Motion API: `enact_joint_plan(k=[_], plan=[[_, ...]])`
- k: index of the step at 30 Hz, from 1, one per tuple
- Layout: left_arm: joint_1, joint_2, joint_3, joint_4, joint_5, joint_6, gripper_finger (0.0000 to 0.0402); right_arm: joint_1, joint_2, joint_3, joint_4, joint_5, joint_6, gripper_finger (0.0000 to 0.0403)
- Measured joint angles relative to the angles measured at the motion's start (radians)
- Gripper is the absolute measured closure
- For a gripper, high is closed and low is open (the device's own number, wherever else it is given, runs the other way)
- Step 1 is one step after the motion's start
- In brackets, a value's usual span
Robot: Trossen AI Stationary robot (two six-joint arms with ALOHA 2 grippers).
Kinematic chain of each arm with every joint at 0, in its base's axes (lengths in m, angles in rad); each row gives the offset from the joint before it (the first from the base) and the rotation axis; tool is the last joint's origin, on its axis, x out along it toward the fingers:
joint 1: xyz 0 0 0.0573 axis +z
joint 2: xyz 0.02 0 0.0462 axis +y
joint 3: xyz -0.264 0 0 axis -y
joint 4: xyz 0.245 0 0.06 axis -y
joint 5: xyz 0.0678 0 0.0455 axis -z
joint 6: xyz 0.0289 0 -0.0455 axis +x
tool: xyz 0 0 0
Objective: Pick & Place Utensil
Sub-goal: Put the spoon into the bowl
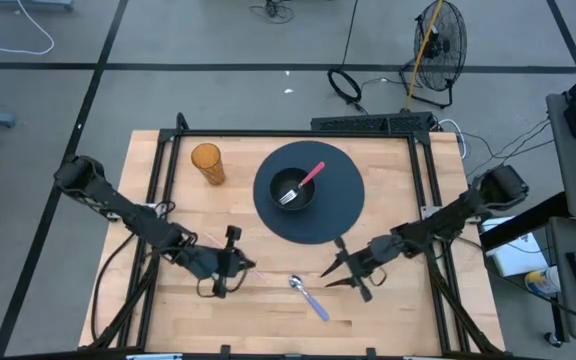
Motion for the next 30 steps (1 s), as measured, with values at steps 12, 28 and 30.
enact_joint_plan(k=[12,28,30], plan=[[-0.097,0.001,-0.095,0.15,-0.034,0.064,0.0376,0.105,0.21,0.194,-0.135,0.306,0.163,0.0232],[-0.108,0.001,-0.108,0.184,-0.034,0.107,0.0376,0.148,0.379,0.297,-0.276,0.375,0.432,0.0205],[-0.106,0.001,-0.108,0.194,-0.035,0.103,0.0376,0.15,0.38,0.297,-0.294,0.392,0.463,0.0206]])
